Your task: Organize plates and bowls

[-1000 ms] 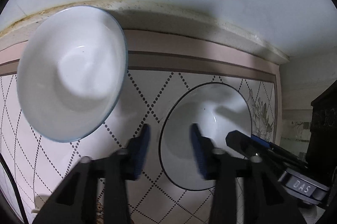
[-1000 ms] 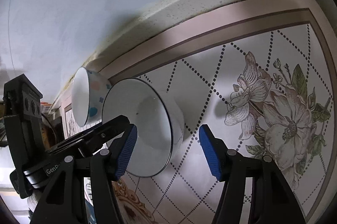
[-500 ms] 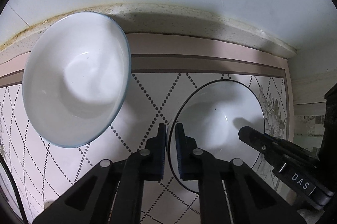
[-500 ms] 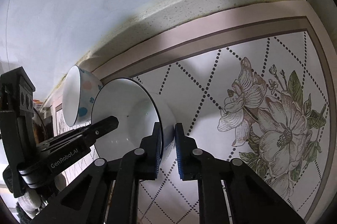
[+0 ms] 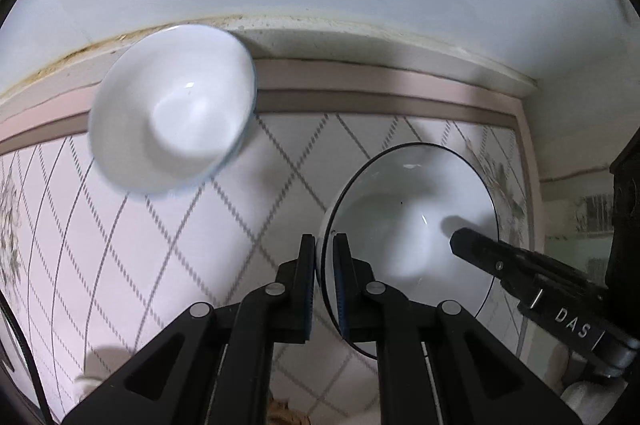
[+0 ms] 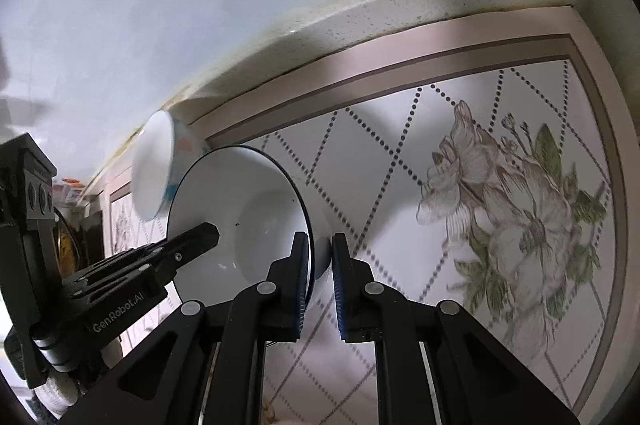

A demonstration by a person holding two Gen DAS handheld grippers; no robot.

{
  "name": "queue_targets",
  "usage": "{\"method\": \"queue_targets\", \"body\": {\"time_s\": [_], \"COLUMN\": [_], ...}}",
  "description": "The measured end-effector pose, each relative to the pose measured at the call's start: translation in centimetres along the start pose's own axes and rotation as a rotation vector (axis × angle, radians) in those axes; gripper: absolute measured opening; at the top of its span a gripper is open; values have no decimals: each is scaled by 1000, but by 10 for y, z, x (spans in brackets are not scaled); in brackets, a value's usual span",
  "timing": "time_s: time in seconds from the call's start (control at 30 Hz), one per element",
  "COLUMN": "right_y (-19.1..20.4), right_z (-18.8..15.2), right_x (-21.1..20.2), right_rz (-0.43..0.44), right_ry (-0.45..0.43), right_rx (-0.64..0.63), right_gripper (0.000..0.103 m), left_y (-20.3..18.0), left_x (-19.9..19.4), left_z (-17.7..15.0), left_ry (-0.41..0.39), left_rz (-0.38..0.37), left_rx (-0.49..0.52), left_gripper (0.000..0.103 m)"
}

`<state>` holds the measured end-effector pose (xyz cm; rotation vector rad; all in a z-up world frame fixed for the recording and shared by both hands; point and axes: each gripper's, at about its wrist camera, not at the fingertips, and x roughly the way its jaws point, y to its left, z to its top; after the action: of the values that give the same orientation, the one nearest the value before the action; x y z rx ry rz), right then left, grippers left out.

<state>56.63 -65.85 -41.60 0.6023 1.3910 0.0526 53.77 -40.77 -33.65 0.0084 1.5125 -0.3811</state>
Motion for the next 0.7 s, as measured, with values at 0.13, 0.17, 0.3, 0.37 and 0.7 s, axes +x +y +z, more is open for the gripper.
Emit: {"method": "queue_targets", "body": {"time_s": [0.13,0.17,0.3,0.37,0.7], "right_y": [5,6,7,10,11], "right_z": [-35,-46,-85,-106,-190], "right_x": [-21,-28,-53,-65,-92], "right_rz": [4,9,8,6,3], "right_ry": [-7,-6,-6,-4,30], "right_rx": [-13,-13,-23,-22,-10], "right_gripper": [13,13,13,13,13], "left_y": [0,0,-4,-8,-13], "left_x": [-21,-29,-55,-67,-78], "left_z": [-35,-45,-75,-89,-151], "left_ry": [4,5,-3,-6,46], "left_rz": [-19,-34,-64,-71,-107], "left_rx": [22,29,65,78,117], "left_gripper": [7,7,7,7,7]}}
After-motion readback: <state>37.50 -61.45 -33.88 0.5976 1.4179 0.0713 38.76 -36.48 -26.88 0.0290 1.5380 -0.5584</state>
